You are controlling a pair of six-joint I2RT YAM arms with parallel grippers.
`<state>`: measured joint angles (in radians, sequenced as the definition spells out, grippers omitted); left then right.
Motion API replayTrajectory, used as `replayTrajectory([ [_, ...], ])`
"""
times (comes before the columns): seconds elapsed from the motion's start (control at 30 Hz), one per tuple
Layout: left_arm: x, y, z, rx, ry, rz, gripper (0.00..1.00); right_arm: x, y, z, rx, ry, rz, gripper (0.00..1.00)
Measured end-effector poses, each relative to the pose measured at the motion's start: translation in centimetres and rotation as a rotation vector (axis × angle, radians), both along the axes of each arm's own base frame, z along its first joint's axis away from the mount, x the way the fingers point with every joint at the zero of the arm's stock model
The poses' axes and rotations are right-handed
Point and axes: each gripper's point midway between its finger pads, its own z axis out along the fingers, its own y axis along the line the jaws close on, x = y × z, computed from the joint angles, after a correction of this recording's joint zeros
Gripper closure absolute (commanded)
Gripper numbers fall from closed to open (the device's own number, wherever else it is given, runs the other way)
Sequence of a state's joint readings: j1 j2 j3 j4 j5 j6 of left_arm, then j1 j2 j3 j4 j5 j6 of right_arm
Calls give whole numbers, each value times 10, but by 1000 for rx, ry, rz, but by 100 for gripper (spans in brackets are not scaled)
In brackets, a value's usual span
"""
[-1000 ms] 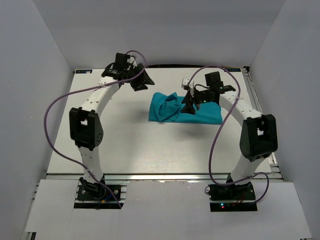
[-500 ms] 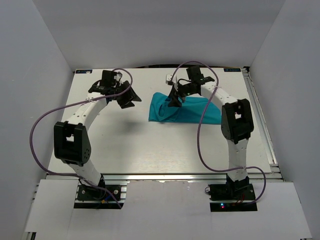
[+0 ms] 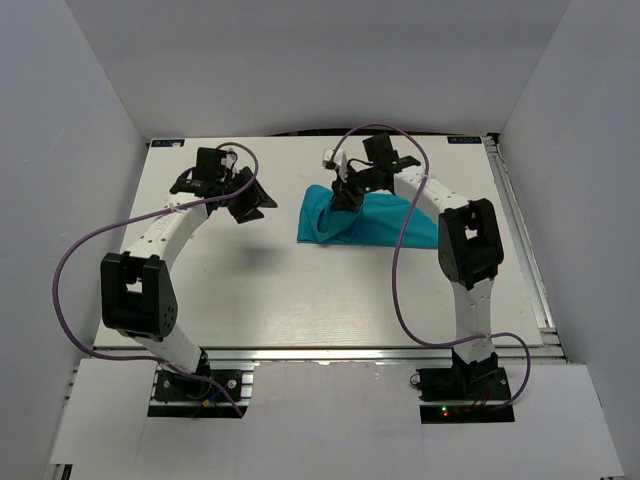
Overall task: Fold and stack the t-shirts
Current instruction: Fold the folded rectangular tshirt in 1/3 of the way
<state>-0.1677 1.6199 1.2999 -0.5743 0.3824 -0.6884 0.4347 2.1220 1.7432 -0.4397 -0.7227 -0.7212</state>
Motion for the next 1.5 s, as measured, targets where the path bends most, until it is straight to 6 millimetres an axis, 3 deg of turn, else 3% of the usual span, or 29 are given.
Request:
replayTrajectory([
  [0.2, -2, 0, -5, -3, 13, 5, 41, -4, -4, -11, -20, 29, -17, 87],
  [0.33, -4, 0, -8, -7, 19, 4, 41, -14, -10, -28, -43, 76, -22, 93],
  [0.53, -4, -1, -9, -13, 16, 1, 41, -32, -32, -41, -69, 145, -81, 93],
  [0.7, -4, -3, -9, -21, 14, -6, 41, -37, -58, -24, -52, 139, -167, 93],
  [0.87, -4, -4, -10, -27, 16, -12, 41, -40, -70, -15, -27, 143, -244, 92],
  [1.23, -2, -8, -12, -46, 21, -29, 41, -56, -84, -49, -53, 272, -360, 88],
  [1.5, 11, -16, -7, -76, 10, -54, 41, -60, -95, -61, -41, 354, -441, 75],
])
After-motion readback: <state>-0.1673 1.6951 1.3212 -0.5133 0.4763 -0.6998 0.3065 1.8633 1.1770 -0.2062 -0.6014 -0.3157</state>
